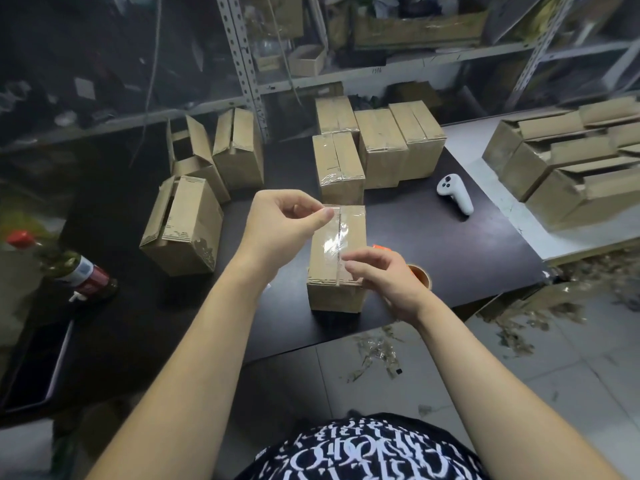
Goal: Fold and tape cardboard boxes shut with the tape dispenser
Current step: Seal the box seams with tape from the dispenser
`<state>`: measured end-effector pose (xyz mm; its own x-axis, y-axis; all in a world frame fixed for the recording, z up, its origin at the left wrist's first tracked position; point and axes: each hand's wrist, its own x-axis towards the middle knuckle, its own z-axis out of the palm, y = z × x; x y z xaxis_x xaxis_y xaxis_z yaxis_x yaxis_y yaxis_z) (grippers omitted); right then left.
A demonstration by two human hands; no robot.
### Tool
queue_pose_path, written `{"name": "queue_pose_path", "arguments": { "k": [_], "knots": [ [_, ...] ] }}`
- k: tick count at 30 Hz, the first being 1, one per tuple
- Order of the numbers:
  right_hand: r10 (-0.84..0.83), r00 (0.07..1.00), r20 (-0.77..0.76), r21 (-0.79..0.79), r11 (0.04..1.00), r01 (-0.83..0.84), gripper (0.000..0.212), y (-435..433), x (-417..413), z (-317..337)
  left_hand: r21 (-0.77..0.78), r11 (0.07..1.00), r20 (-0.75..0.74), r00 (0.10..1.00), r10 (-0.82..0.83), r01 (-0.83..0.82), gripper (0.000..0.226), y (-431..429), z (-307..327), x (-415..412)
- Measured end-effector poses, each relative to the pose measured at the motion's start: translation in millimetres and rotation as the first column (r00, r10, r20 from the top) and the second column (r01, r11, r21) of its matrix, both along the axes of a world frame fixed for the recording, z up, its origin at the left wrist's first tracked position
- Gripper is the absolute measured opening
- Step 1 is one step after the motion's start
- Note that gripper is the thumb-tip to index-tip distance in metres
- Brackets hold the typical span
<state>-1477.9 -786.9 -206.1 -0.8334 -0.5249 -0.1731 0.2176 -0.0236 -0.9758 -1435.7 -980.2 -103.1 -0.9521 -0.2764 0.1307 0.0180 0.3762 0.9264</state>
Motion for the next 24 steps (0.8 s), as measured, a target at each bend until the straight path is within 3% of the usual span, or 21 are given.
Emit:
{"name": "queue_pose_path", "arguments": {
  "k": [6, 10, 14, 17, 21, 24],
  "knots": [
    [0.023, 0.998, -0.055, 0.250, 0.968, -0.009, 0.018, 17.6, 2.7, 10.1, -0.016, 0.994, -0.055, 0.993, 0.108, -0.109, 0.006, 0.7, -13.0, 4.4],
    [-0.072, 0.996, -0.047, 0.240, 0.967, 0.082, 0.017, 19.7, 6.9, 9.0, 0.009, 0.984, -0.035, 0.983, 0.180, -0.180, 0.006, -2.7, -20.5, 4.5],
    [-0.184, 0.982, -0.030, 0.258, 0.948, 0.186, 0.020, 19.7, 10.9, 4.0, 0.136, 0.964, 0.024, 0.974, 0.227, -0.228, 0.007, -8.2, -30.9, 4.4],
    [-0.327, 0.942, 0.077, 0.191, 0.932, 0.308, 0.035, 17.3, 13.6, 0.2, 0.211, 0.940, 0.082, 0.963, 0.256, -0.268, 0.007, -9.4, -37.3, 7.0],
    [-0.283, 0.918, 0.279, 0.135, 0.958, 0.255, 0.018, 17.2, 16.7, -1.9, 0.245, 0.905, 0.160, 0.935, 0.317, -0.349, 0.005, -10.3, -50.9, 13.2],
    [-0.379, 0.844, 0.379, 0.109, 0.924, 0.366, 0.007, 17.9, 19.7, -7.9, 0.264, 0.882, 0.232, 0.913, 0.335, -0.391, 0.008, -13.8, -59.8, 18.5]
  ]
}}
